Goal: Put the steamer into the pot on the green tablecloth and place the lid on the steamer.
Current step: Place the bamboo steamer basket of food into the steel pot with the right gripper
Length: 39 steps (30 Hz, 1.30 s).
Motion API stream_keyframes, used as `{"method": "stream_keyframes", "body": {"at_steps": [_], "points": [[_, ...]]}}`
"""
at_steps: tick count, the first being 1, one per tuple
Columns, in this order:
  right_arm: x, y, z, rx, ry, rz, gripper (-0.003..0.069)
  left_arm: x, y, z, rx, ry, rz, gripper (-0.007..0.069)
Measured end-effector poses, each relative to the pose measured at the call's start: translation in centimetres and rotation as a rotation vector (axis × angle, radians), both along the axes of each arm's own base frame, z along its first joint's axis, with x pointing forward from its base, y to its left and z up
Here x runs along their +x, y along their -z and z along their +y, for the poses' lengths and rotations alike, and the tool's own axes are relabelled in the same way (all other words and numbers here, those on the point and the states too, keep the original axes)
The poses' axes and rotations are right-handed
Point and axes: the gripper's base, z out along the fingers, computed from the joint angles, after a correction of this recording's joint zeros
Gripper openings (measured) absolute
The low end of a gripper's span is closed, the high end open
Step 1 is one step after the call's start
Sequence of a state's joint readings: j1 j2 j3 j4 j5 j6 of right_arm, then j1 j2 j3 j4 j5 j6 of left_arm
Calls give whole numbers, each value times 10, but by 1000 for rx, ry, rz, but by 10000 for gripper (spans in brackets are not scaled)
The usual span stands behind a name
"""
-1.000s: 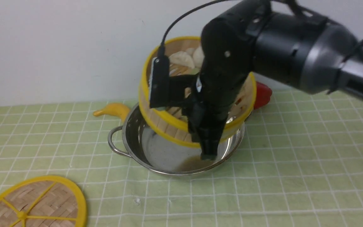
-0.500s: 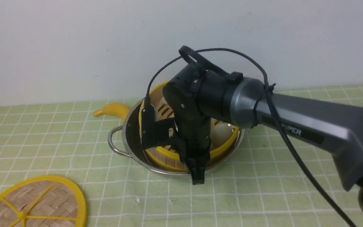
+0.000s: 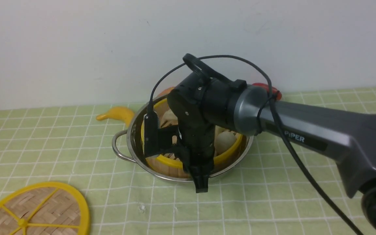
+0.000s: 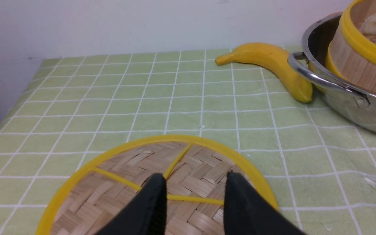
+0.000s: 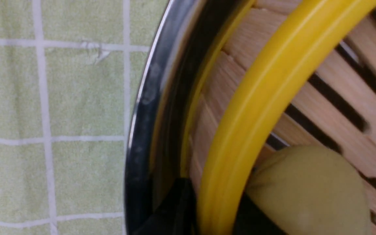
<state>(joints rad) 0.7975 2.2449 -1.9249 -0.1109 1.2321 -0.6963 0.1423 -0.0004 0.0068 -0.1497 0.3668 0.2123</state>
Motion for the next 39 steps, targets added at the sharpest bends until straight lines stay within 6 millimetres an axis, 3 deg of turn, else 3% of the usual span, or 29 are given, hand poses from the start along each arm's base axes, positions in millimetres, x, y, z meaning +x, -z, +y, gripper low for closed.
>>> {"method": "stream_keyframes", "body": {"at_steps": [5, 9, 13, 21, 23, 25, 29, 31, 32, 39], "points": [[3, -1, 0, -5, -3, -29, 416, 0, 0, 0, 0, 0, 0, 243], [4, -11, -3, -2, 20, -61, 515, 0, 0, 0, 0, 0, 0, 243], [2, -30, -7, 22, 59, -96, 542, 0, 0, 0, 0, 0, 0, 243], [-12, -90, -17, 153, 125, -156, 550, 0, 0, 0, 0, 0, 0, 243], [-14, -99, -20, 179, 153, -164, 537, 0, 0, 0, 0, 0, 0, 243], [-19, -117, -25, 239, 239, -174, 447, 0, 0, 0, 0, 0, 0, 243], [-35, -161, -40, 384, 401, -200, 101, 0, 0, 0, 0, 0, 0, 243], [-40, -173, -45, 427, 446, -203, 45, 0, 0, 0, 0, 0, 0, 243], [-49, -193, -53, 514, 545, -192, -8, 0, 0, 0, 0, 0, 0, 243], [-73, -236, -72, 739, 760, -134, -12, 0, 0, 0, 0, 0, 0, 243]]}}
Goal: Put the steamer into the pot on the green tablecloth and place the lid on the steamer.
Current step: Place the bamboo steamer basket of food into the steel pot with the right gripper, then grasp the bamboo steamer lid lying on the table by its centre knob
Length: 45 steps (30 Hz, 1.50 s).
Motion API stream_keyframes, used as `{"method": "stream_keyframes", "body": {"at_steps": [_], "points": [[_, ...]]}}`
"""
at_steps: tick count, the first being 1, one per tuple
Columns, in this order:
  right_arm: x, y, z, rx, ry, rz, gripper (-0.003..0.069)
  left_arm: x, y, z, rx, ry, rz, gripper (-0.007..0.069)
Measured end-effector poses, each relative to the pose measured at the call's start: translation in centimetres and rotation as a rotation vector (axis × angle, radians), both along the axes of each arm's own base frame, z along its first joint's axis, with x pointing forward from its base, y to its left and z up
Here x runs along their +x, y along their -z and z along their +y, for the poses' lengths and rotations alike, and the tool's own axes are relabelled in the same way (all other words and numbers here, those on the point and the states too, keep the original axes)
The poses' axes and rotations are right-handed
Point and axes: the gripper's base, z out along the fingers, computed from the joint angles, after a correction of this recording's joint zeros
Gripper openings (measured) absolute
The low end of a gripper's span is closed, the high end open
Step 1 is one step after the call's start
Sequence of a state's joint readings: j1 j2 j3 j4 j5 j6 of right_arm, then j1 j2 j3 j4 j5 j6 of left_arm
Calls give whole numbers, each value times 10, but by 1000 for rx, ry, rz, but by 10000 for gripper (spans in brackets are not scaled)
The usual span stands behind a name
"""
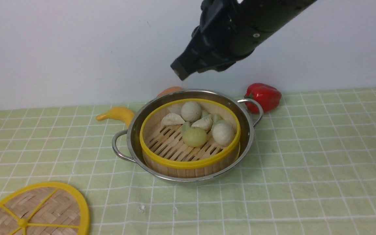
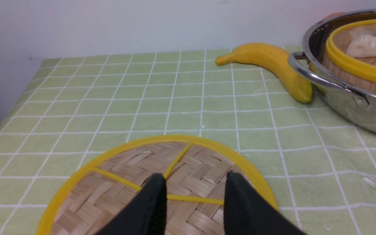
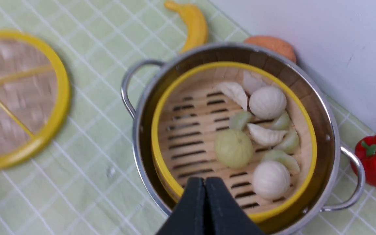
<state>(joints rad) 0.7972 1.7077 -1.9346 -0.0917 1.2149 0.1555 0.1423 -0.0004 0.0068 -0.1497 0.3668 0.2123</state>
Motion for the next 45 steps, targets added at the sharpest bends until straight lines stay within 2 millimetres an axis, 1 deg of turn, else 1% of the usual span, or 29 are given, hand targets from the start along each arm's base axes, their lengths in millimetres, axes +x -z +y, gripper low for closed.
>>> {"method": "stream_keyframes", "body": {"at_steps": [4, 7, 10, 12, 13, 16, 17, 18, 19, 20, 21, 22, 23, 25, 26, 28, 30, 31, 32, 33, 34, 35, 36, 41, 43, 45], "points": [[0, -11, -1, 71, 20, -57, -6, 0, 0, 0, 0, 0, 0, 243], [0, -12, -1, 79, 22, -63, -1, 0, 0, 0, 0, 0, 0, 243], [-4, -10, -9, 42, 25, -67, 3, 0, 0, 0, 0, 0, 0, 243], [-14, -4, -22, -7, 27, -69, 6, 0, 0, 0, 0, 0, 0, 243], [-18, -7, -25, -5, 27, -76, 6, 0, 0, 0, 0, 0, 0, 243], [-54, 1, -69, -22, 39, -114, 11, 0, 0, 0, 0, 0, 0, 243], [-56, 1, -72, -14, 40, -121, 11, 0, 0, 0, 0, 0, 0, 243], [-69, 13, -91, -7, 53, -124, 15, 0, 0, 0, 0, 0, 0, 243], [-76, 11, -101, 12, 61, -141, 15, 0, 0, 0, 0, 0, 0, 243], [-92, 28, -128, 45, 102, -164, 21, 0, 0, 0, 0, 0, 0, 243], [-102, 37, -146, 76, 139, -187, 25, 0, 0, 0, 0, 0, 0, 243], [-111, 39, -160, 108, 170, -222, 27, 0, 0, 0, 0, 0, 0, 243], [-123, 51, -179, 138, 224, -250, 31, 0, 0, 0, 0, 0, 0, 243], [-139, 67, -200, 186, 290, -310, 36, 0, 0, 0, 0, 0, 0, 243], [-151, 79, -214, 209, 334, -356, 39, 0, 0, 0, 0, 0, 0, 243], [-168, 97, -230, 245, 394, -428, 46, 0, 0, 0, 0, 0, 0, 243], [-181, 120, -241, 259, 446, -482, 51, 0, 0, 0, 0, 0, 0, 243], [-187, 126, -244, 276, 458, -520, 54, 0, 0, 0, 0, 0, 0, 243], [-191, 140, -247, 280, 474, -539, 58, 0, 0, 0, 0, 0, 0, 243], [-195, 147, -248, 293, 478, -566, 61, 0, 0, 0, 0, 0, 0, 243], [-198, 159, -249, 293, 487, -575, 66, 0, 0, 0, 0, 0, 0, 243], [-199, 161, -250, 299, 487, -585, 67, 0, 0, 0, 0, 0, 0, 243], [-202, 176, -251, 302, 499, -593, 71, 0, 0, 0, 0, 0, 0, 243], [-207, 231, -257, 265, 584, -552, 90, 0, 0, 0, 0, 0, 0, 243], [-208, 243, -258, 279, 626, -539, 97, 0, 0, 0, 0, 0, 0, 243], [-209, 244, -259, 308, 653, -551, 102, 0, 0, 0, 0, 0, 0, 243]]}}
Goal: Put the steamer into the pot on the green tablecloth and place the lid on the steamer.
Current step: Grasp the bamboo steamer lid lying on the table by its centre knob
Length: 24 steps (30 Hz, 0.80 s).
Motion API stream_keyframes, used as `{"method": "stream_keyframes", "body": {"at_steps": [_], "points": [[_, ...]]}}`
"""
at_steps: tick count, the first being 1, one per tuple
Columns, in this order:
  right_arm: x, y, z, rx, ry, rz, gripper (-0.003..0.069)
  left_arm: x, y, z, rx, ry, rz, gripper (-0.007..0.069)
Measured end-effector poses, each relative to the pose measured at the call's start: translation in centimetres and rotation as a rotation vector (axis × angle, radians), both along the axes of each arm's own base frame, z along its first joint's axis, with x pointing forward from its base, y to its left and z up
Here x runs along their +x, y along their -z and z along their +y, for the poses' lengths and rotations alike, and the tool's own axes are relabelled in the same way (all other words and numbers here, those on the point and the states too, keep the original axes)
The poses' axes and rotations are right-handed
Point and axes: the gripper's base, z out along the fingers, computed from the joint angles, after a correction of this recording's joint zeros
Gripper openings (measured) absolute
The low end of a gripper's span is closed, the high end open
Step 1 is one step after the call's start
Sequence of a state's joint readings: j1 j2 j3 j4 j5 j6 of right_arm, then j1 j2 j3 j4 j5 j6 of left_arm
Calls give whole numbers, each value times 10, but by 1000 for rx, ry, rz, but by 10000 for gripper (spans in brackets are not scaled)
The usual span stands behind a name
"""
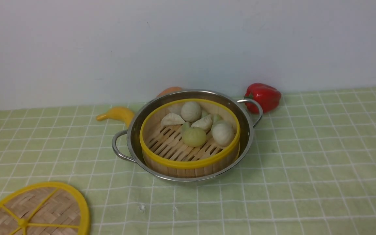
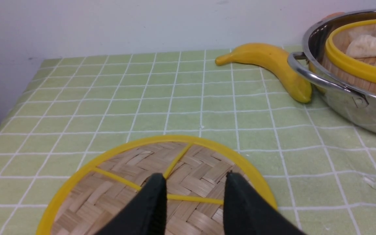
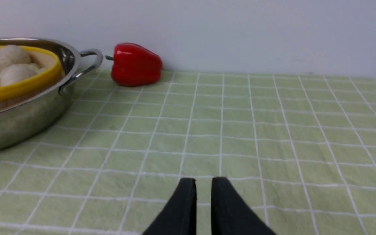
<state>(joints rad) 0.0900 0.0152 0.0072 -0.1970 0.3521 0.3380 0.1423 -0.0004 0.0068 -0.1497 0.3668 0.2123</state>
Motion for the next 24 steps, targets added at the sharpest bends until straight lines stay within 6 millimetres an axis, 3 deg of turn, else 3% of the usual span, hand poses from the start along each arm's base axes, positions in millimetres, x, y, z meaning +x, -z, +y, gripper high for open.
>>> {"method": "stream_keyframes", "body": {"at_steps": [24], "points": [[0, -1, 0, 66, 24, -16, 165, 0, 0, 0, 0, 0, -1, 243]]}}
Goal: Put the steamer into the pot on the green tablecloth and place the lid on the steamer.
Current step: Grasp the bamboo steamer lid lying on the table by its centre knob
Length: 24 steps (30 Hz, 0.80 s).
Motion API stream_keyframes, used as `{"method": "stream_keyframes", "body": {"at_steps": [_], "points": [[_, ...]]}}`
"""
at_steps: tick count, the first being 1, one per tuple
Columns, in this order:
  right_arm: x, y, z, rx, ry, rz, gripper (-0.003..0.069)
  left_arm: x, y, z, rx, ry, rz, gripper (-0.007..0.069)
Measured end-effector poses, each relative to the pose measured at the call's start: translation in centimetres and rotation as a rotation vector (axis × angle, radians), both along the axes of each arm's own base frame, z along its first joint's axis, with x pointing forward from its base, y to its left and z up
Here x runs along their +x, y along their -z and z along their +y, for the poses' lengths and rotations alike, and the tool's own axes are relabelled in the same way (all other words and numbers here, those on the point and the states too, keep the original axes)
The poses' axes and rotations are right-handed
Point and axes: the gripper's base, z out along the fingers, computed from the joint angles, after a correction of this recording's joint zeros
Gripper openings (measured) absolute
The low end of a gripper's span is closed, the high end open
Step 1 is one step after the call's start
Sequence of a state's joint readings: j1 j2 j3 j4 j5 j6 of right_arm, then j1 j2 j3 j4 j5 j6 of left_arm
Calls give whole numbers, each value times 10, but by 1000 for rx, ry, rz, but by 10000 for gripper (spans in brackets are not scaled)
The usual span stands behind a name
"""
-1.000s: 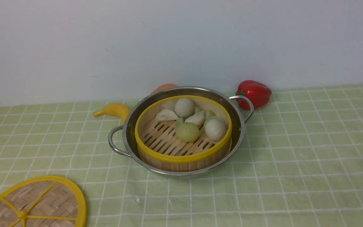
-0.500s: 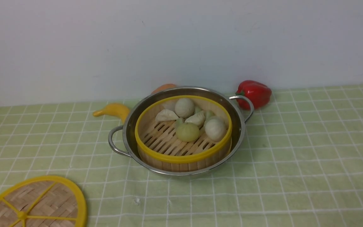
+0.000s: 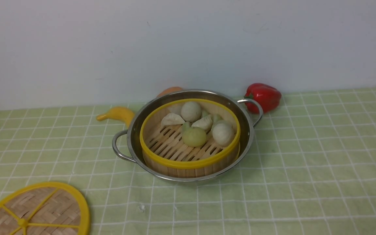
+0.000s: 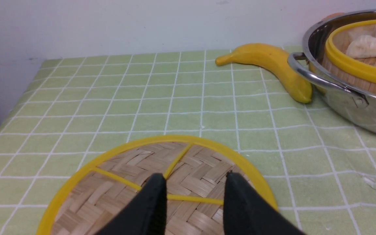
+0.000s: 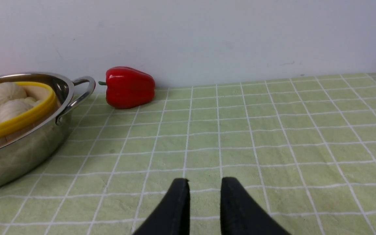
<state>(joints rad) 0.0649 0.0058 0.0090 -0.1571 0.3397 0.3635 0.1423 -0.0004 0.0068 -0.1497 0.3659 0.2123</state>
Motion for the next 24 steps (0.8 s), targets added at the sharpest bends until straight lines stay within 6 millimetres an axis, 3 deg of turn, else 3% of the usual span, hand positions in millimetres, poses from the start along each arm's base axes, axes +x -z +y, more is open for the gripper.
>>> {"method": "stream_keyframes", "body": {"at_steps": [14, 19, 21, 24], "points": [[0, 0, 0, 0, 0, -1, 208, 0, 0, 0, 16, 2, 1, 243], [0, 0, 0, 0, 0, -1, 221, 2, -7, -5, -269, -14, -100, 243], [0, 0, 0, 0, 0, -1, 230, 3, -17, -4, -441, -39, -217, 243], [0, 0, 0, 0, 0, -1, 237, 4, -23, -1, -519, -65, -296, 243]]}}
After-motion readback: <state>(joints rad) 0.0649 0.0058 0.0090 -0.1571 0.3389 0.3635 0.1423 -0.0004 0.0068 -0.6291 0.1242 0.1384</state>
